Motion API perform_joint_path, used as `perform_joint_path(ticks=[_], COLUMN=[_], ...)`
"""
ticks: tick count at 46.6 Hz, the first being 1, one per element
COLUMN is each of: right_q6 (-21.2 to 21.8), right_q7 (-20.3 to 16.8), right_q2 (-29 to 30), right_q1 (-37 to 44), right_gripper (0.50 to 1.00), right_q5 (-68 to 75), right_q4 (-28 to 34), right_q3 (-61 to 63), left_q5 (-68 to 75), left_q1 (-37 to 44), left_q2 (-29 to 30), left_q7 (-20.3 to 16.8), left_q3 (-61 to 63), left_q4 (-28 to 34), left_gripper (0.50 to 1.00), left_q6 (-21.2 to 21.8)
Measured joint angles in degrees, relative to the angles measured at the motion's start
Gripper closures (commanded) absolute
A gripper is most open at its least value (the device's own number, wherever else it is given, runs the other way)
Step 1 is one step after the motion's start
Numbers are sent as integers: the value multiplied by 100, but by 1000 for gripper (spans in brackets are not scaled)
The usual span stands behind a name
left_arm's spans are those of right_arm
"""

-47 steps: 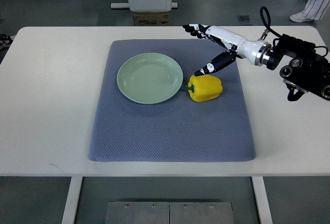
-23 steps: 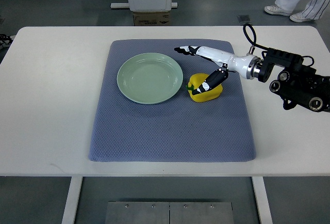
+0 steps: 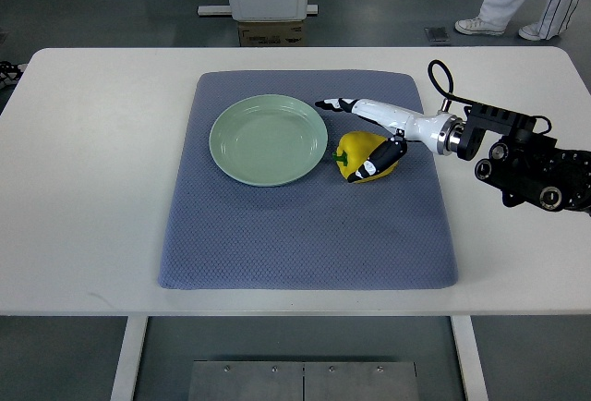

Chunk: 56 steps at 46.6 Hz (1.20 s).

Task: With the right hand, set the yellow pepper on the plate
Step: 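Lower the right hand and close fingers around the yellow pepper, then lift the pepper and carry it over the green plate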

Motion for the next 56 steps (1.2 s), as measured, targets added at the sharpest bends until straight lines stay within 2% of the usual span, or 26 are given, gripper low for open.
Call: perform_joint_path(ticks=[15,21,31,45,48,56], right_q6=[-28,-37,-44,-118,-115,-108], right_q7=[49,80,86,117,108,27], right_q2=[39,49,118,144,168,180], right_q1=[-77,-99,-168,-174,-174,-173], right_gripper=[534,559,628,908,998,1000], right_q5=[-18,-23,-23,-22,-21,-6], right_q4=[-142,-230,-411,-545,-587,-605], right_q3=[-69,-133,-245,-392,-398,-398], left_q5=[0,0,0,0,0,0], left_q1=[-1,-1,0,-1,-1,-1], left_q2=[0,0,0,0,0,0], left_q7=[0,0,0,0,0,0], left_q3=[0,0,0,0,0,0], left_q4=[-3,-3,-2,-2,-1,-1], left_gripper=[500,500,500,500,500,500], left_q6=[0,0,0,0,0,0])
